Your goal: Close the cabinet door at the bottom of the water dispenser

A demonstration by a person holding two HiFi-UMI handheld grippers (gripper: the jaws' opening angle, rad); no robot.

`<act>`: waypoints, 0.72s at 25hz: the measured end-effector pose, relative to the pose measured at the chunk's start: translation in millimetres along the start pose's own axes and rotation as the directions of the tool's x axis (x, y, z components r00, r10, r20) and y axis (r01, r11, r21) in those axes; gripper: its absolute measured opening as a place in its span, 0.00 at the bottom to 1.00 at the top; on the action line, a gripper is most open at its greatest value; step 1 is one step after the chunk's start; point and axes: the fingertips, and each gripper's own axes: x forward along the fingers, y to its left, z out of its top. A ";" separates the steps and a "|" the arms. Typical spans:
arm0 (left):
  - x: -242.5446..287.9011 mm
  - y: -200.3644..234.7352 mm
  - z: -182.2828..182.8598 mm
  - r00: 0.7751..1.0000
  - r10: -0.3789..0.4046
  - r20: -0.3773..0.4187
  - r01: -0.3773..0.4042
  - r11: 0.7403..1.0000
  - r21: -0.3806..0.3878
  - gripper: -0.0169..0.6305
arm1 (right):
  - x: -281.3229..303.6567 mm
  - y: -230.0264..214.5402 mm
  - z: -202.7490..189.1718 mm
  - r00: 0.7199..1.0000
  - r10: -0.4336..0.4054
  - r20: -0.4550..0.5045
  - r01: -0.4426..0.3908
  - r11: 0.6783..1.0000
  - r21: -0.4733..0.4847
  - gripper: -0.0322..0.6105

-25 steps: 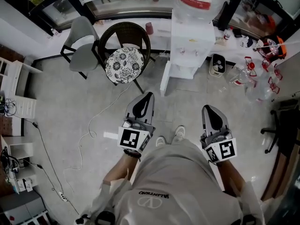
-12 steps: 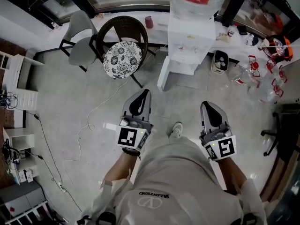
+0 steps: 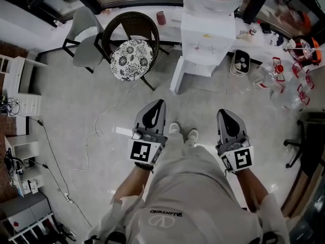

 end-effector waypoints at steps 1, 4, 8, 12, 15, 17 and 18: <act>0.3 1.2 -4.2 1.000 -0.002 -0.004 0.002 1.000 -0.002 0.03 | 3.3 -0.3 -2.4 1.000 -0.007 0.005 0.007 1.000 -0.004 0.08; 3.4 6.1 -11.0 1.000 -0.010 -0.011 0.010 1.000 0.003 0.03 | 15.2 0.5 -3.0 0.999 -0.031 0.039 0.031 1.000 -0.007 0.08; 5.1 18.5 -15.0 1.000 -0.014 0.011 0.014 1.000 0.005 0.03 | 37.6 18.2 -4.1 0.999 0.007 0.054 -0.005 0.999 -0.036 0.08; 9.8 24.0 -34.9 1.000 -0.019 0.024 0.019 1.000 0.001 0.03 | 60.6 38.3 -10.5 0.996 0.069 0.055 -0.067 0.997 -0.047 0.08; 18.0 28.4 -79.0 0.999 -0.027 0.020 0.027 0.999 0.032 0.03 | 78.8 46.2 -33.2 0.992 0.105 0.066 -0.101 0.993 -0.060 0.08; 26.6 34.0 -124.0 0.999 -0.041 0.010 0.040 0.998 0.044 0.03 | 95.7 46.1 -69.5 0.989 0.130 0.076 -0.125 0.990 -0.064 0.08; 32.7 38.5 -149.5 0.999 -0.046 0.006 0.046 0.998 0.049 0.03 | 107.6 44.4 -92.9 0.988 0.135 0.079 -0.130 0.990 -0.062 0.08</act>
